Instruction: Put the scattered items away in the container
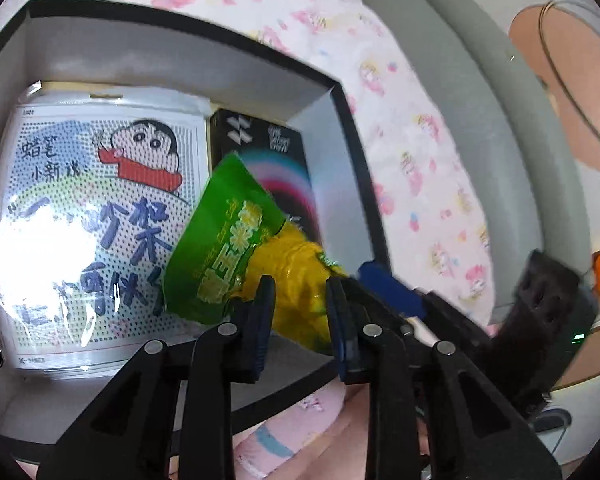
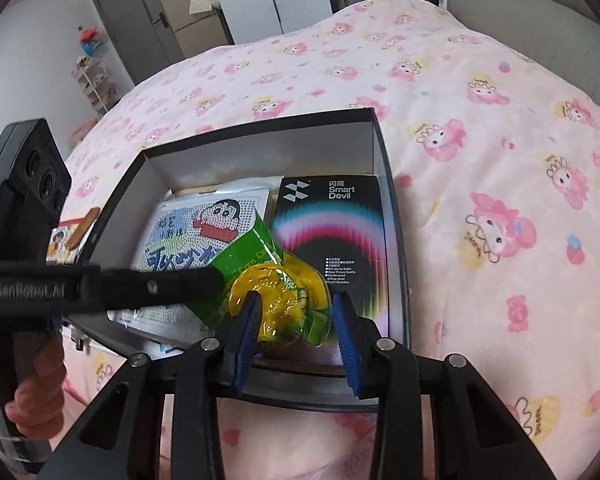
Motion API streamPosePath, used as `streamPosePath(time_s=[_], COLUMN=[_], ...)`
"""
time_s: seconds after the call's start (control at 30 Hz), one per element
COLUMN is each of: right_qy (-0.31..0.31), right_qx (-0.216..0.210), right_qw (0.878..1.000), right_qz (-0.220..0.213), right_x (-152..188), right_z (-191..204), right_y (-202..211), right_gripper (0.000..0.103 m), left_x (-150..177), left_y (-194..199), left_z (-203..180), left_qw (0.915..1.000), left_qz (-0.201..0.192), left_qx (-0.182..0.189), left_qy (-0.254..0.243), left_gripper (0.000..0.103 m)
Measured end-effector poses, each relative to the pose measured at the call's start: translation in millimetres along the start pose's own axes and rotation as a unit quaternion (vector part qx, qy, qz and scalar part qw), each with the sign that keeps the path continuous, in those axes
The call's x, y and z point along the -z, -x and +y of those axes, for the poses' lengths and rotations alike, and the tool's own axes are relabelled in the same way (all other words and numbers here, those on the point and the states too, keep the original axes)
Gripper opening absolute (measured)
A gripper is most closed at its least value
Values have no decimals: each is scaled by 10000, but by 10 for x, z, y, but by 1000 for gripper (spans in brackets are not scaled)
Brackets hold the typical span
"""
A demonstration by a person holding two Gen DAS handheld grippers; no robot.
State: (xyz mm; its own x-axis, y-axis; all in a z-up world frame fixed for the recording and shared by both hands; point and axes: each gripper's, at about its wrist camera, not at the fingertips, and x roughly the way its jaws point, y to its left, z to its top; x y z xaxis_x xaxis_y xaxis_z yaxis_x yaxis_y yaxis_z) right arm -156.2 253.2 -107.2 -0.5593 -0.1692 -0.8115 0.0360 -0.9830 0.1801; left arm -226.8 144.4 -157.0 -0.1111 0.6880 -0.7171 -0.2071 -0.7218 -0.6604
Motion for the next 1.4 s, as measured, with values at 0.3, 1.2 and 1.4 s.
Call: streamPosePath(time_s=[0.3,1.2,1.4], right_qy=[-81,-406,-293], right_qx=[-146,-591,-505], right_qw=[9998,9974,9980], right_qz=[142,55,259], right_x=[-16,-28,-12], right_z=[-36,-135,-88], right_y=[-71,60,-48], right_gripper=[32,26,26], left_x=[-12,104,112], left_y=[29,260,392], left_z=[207,368,378], left_qw=[9984,9970,9984], left_qz=[-225,132,158], left_qx=[199,-756,-524], left_qy=[484,-53,-145], left_gripper=[24,39,37])
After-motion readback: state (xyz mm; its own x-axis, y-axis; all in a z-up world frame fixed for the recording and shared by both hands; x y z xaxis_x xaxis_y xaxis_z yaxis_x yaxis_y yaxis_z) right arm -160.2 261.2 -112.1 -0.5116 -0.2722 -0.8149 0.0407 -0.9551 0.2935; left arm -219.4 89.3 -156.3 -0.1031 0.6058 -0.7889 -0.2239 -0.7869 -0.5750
